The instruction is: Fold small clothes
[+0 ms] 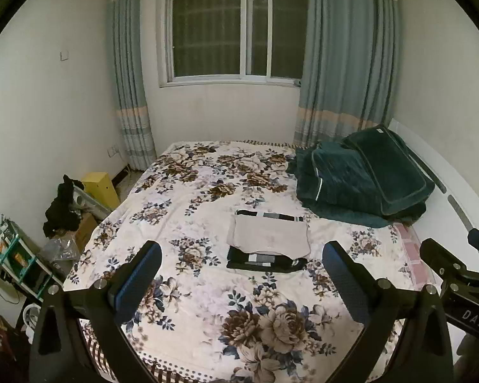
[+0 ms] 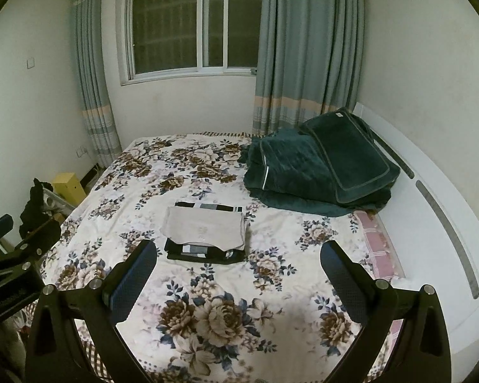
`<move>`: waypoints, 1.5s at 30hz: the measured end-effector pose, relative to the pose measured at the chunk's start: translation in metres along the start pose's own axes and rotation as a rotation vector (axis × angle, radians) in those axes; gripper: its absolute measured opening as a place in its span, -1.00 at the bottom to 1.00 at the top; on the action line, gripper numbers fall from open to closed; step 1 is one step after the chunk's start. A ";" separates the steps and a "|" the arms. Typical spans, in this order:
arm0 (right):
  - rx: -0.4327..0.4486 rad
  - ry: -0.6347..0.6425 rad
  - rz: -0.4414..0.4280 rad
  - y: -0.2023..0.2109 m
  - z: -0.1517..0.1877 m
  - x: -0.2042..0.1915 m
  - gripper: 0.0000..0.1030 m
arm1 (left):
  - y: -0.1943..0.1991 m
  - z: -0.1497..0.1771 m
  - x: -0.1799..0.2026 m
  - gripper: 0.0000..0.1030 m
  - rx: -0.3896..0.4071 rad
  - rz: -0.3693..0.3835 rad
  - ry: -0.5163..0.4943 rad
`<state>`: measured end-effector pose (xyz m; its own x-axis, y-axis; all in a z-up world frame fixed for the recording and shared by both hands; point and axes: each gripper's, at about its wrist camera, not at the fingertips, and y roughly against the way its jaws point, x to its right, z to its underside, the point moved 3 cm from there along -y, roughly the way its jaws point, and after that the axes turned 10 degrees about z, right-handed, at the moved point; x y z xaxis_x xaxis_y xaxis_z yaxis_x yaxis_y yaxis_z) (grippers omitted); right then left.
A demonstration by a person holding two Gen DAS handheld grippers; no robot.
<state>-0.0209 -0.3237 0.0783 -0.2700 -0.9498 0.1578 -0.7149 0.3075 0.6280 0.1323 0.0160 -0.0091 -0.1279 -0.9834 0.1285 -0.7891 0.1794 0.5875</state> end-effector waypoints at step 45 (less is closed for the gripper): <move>0.002 0.017 -0.017 -0.008 -0.007 -0.002 1.00 | 0.003 -0.002 0.005 1.00 -0.001 -0.006 0.000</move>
<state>-0.0106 -0.3242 0.0782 -0.2466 -0.9557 0.1604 -0.7206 0.2915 0.6291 0.1302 0.0113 -0.0048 -0.1237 -0.9844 0.1248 -0.7893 0.1738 0.5888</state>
